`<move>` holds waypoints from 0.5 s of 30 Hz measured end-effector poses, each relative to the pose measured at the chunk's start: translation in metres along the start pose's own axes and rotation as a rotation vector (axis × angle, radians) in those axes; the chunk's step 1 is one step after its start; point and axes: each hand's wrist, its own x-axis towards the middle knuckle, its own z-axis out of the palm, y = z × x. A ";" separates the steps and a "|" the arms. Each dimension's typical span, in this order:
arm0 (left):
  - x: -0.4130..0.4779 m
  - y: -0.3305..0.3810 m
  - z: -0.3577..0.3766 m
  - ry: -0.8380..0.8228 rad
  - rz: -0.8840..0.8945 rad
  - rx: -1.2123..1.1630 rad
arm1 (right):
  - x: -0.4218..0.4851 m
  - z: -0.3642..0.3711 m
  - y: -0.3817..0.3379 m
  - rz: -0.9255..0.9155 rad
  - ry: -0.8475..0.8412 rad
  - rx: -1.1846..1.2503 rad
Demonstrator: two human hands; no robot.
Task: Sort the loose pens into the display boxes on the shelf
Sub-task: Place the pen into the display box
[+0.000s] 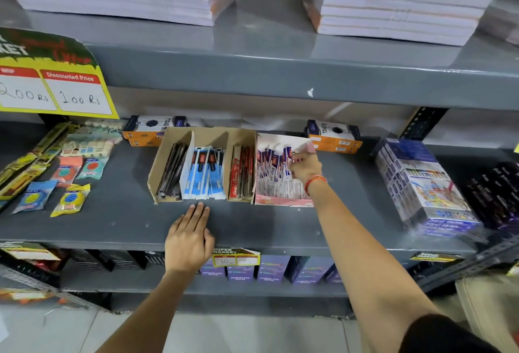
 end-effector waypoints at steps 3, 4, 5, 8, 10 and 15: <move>0.000 0.000 -0.001 -0.002 0.002 0.003 | 0.000 0.012 0.002 -0.018 -0.036 -0.090; 0.000 0.000 -0.001 -0.003 0.005 0.002 | -0.001 0.014 0.004 -0.038 -0.032 -0.142; -0.001 0.000 -0.002 -0.004 0.008 0.004 | -0.002 0.017 0.006 -0.061 -0.017 -0.199; 0.000 0.001 -0.003 -0.008 0.011 0.007 | -0.010 0.021 0.010 -0.144 0.059 -0.361; 0.000 0.001 -0.003 -0.010 0.013 0.005 | -0.016 0.023 0.009 -0.234 0.101 -0.494; 0.001 0.001 -0.004 -0.011 0.022 0.012 | -0.025 0.033 0.008 -0.363 0.014 -0.727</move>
